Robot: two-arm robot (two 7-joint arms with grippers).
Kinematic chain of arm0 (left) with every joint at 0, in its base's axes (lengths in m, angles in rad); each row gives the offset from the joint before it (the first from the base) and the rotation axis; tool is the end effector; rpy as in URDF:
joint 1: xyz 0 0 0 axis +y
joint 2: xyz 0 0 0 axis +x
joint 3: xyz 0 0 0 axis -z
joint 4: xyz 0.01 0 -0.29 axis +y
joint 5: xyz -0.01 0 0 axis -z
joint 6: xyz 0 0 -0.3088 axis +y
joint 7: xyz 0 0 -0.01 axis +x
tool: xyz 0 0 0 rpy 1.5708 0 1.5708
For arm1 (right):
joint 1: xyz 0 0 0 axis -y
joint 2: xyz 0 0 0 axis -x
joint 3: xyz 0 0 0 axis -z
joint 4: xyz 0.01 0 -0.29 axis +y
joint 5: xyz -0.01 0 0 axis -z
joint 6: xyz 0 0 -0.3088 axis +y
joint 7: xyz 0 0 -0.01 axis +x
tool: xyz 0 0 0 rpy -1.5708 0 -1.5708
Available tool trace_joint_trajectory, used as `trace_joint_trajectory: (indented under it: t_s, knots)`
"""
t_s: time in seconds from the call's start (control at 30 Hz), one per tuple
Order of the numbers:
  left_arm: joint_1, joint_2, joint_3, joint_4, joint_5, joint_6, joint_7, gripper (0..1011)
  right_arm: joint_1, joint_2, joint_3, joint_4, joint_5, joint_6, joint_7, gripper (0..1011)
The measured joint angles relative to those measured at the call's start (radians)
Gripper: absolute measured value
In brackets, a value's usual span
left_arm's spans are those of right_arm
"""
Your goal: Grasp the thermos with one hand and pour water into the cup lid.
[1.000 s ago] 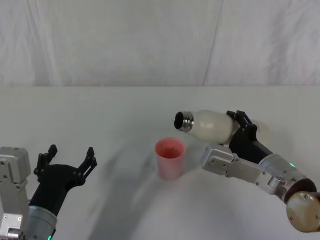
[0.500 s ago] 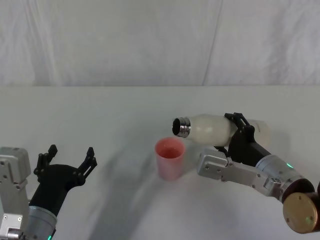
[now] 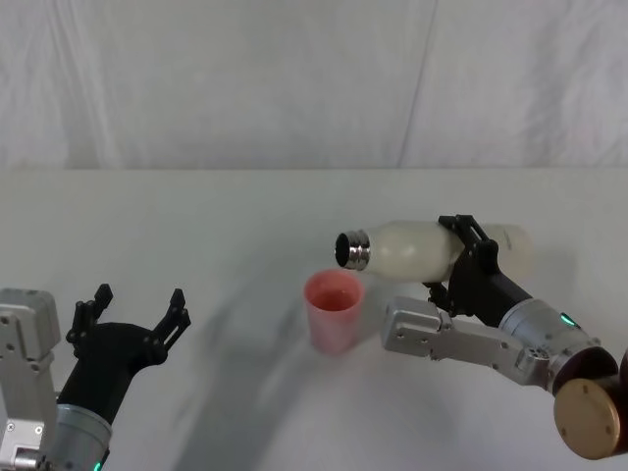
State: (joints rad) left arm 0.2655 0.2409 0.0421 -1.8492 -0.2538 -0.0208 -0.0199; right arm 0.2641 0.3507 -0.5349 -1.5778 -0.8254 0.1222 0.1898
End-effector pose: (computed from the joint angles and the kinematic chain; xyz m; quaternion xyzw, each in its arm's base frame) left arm 0.2529 0.0375 -0.2853 -0.0174 0.0064 0.6616 0.7496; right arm 0.3617 0.0541 -0.2521 -0.3643 -0.4594 -0.3925 0.7086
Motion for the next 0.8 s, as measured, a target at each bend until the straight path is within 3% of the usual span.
trace_joint_trajectory:
  t_s: [0.33,0.8]
  knots:
    - [0.0,0.0,0.0,0.0,0.0,0.0,0.0,1001,0.012,0.018,-0.02,-0.016,-0.054,0.007,0.003,950]
    - [0.0,0.0,0.0,0.0,0.0,0.0,0.0,1001,0.011,0.016,-0.018,-0.014,-0.05,0.008,0.003,950]
